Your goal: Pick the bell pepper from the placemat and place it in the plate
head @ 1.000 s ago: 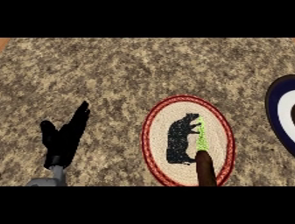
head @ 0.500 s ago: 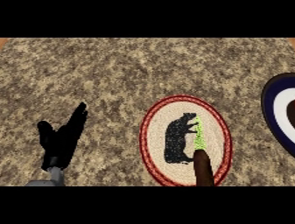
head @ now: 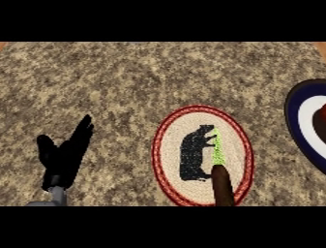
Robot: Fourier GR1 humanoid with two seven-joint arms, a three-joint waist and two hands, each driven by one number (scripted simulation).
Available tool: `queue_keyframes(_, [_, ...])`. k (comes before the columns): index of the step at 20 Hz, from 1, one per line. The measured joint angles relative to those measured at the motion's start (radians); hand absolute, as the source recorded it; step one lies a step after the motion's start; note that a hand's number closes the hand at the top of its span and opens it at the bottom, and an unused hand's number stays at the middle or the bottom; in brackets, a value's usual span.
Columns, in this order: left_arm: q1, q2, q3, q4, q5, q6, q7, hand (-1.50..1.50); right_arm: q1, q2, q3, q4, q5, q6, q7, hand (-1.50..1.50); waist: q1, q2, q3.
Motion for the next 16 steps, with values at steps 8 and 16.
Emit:
queue_keyframes(8, [0.013,-0.011,-0.01,-0.015,-0.016,0.006,-0.006,0.0,0.144,-0.009,0.036,0.019,0.068,0.022,-0.086,-1.5,-0.005,-0.002,-0.001])
queue_keyframes(16, [0.015,-0.002,0.011,-0.004,-0.008,-0.007,-0.015,0.0,0.243,0.017,0.051,0.013,0.111,-0.011,-0.153,-1.5,-0.008,-0.004,-0.001])
